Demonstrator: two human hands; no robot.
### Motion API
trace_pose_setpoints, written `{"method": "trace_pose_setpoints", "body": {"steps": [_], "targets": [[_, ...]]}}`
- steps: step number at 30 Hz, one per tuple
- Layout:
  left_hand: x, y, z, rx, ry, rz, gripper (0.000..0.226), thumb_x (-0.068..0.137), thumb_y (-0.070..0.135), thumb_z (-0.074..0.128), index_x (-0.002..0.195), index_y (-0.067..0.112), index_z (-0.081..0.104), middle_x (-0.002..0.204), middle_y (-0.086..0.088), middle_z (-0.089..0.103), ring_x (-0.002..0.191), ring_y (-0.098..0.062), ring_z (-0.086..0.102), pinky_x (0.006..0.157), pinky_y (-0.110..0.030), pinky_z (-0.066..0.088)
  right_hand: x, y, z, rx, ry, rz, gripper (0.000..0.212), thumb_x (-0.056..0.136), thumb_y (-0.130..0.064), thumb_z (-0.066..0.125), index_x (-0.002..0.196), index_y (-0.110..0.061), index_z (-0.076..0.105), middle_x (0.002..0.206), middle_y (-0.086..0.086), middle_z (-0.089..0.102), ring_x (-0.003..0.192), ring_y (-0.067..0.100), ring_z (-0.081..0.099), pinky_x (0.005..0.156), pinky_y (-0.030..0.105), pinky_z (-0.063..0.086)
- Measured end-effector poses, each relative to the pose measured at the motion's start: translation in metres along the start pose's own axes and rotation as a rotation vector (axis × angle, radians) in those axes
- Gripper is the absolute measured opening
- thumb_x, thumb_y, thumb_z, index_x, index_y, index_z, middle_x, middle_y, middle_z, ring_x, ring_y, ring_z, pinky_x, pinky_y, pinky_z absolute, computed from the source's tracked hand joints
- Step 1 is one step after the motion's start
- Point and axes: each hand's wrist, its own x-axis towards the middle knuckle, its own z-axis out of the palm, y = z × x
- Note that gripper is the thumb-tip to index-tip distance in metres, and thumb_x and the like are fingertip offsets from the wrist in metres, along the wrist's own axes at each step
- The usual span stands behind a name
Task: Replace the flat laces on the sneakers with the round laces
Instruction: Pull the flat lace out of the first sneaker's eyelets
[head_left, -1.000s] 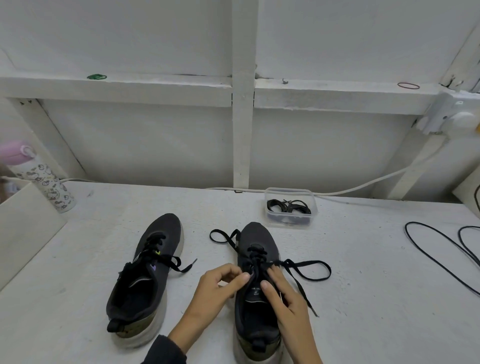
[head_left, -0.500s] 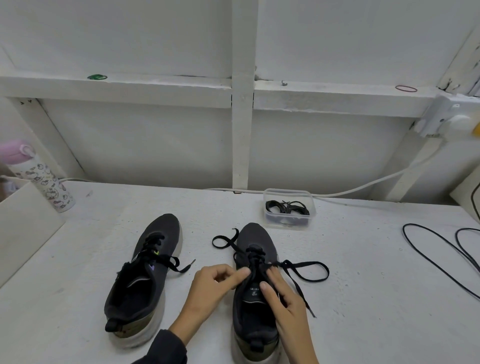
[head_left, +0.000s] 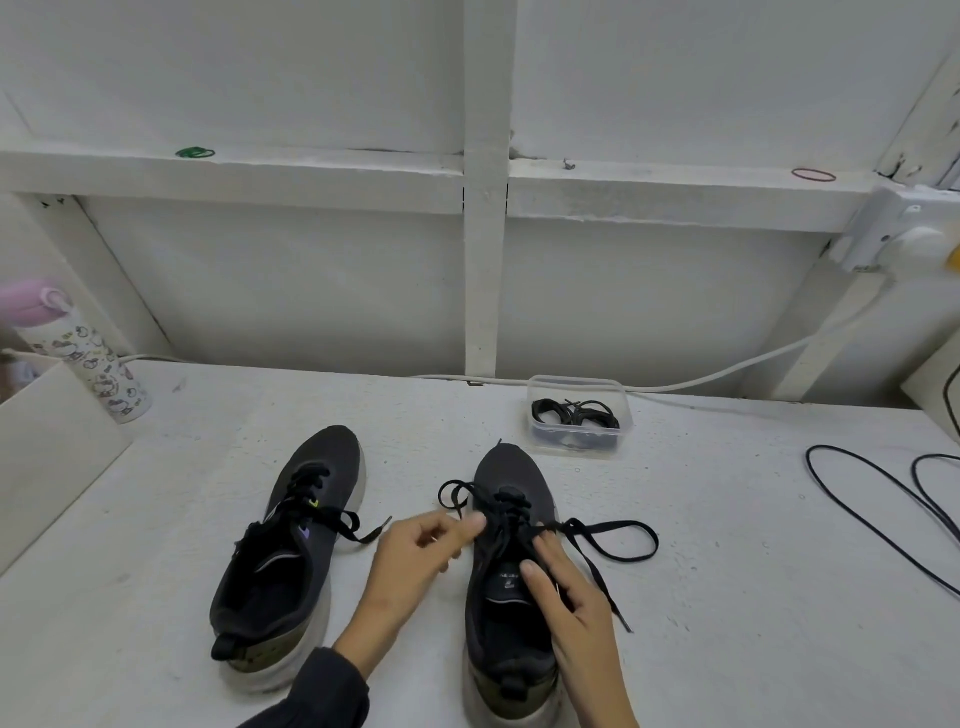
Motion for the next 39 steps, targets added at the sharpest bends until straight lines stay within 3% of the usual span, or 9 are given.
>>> {"method": "trace_pose_setpoints", "body": {"steps": [4,11,15,19,23,27,30,34,39], "targets": [[-0.004,0.002,0.002,0.047,-0.102,0.056,0.025,0.083,0.026,0.073,0.061,0.015,0.066,0.058,0.006,0.060,0.057,-0.004,0.049,0.056,-0.011,0.039,0.000,0.001,0.000,0.004,-0.001,0.006,0.036,0.088,-0.019,0.067,0.120,-0.037,0.063,0.136,-0.014,0.057,0.129,-0.007,0.045,0.103,0.003,0.033],[0.017,0.008,-0.016,-0.235,0.346,0.019,0.025,0.088,0.028,0.068,0.075,0.007,0.068,0.060,0.008,0.053,0.062,-0.010,0.044,0.058,-0.025,0.036,0.000,0.002,-0.001,-0.001,-0.014,0.020,0.038,0.088,-0.023,0.067,0.124,-0.032,0.062,0.138,-0.015,0.055,0.130,-0.010,0.043,0.102,0.002,0.032],[0.003,0.003,-0.011,-0.111,0.083,-0.035,0.060,0.067,0.064,0.071,0.072,0.004,0.066,0.061,0.006,0.056,0.057,-0.007,0.047,0.052,-0.019,0.037,0.000,0.002,0.000,0.018,-0.008,0.018,0.041,0.085,-0.026,0.068,0.126,-0.027,0.063,0.139,-0.015,0.055,0.131,-0.008,0.042,0.104,0.004,0.032],[-0.008,-0.004,0.004,-0.042,-0.116,-0.008,0.044,0.072,0.050,0.077,0.079,0.007,0.072,0.066,0.003,0.066,0.059,-0.009,0.053,0.053,-0.020,0.040,-0.002,0.000,0.000,0.046,-0.015,0.008,0.050,0.077,-0.038,0.066,0.126,-0.027,0.065,0.136,-0.016,0.057,0.132,-0.005,0.043,0.110,0.012,0.032],[0.001,-0.003,-0.001,-0.099,0.067,0.036,0.024,0.082,0.026,0.073,0.067,0.008,0.068,0.060,0.000,0.058,0.057,-0.012,0.047,0.052,-0.021,0.036,-0.002,-0.002,0.000,0.025,-0.022,0.012,0.048,0.080,-0.037,0.065,0.127,-0.028,0.063,0.137,-0.016,0.056,0.131,-0.006,0.043,0.107,0.008,0.032],[0.008,0.001,-0.005,-0.380,0.319,-0.039,0.022,0.092,0.017,0.064,0.077,0.001,0.065,0.064,0.000,0.053,0.054,-0.008,0.042,0.049,-0.020,0.037,-0.001,-0.001,0.001,-0.031,-0.029,0.008,0.042,0.089,-0.027,0.065,0.131,-0.029,0.060,0.141,-0.014,0.052,0.134,-0.005,0.041,0.110,0.011,0.031],[0.007,0.002,-0.002,-0.351,0.237,-0.062,0.027,0.091,0.026,0.063,0.077,0.003,0.064,0.066,-0.001,0.054,0.054,-0.010,0.043,0.049,-0.023,0.037,-0.001,0.000,0.001,-0.035,-0.010,0.017,0.039,0.091,-0.023,0.064,0.129,-0.030,0.059,0.142,-0.013,0.052,0.134,-0.003,0.041,0.113,0.018,0.032],[-0.006,-0.003,0.005,-0.157,-0.010,-0.056,0.042,0.074,0.044,0.071,0.078,0.002,0.068,0.065,0.000,0.061,0.055,-0.011,0.049,0.049,-0.024,0.039,-0.001,-0.001,0.002,-0.031,-0.013,0.011,0.039,0.091,-0.022,0.065,0.129,-0.030,0.061,0.141,-0.013,0.053,0.133,-0.005,0.042,0.108,0.009,0.033],[-0.004,-0.002,0.003,-0.175,0.035,0.006,0.021,0.084,0.019,0.071,0.074,0.001,0.067,0.061,-0.002,0.059,0.057,-0.013,0.049,0.049,-0.021,0.040,0.001,0.000,-0.002,-0.064,-0.036,-0.013,0.038,0.093,-0.013,0.061,0.121,-0.040,0.059,0.139,-0.013,0.054,0.134,-0.002,0.042,0.107,0.008,0.032]]}}
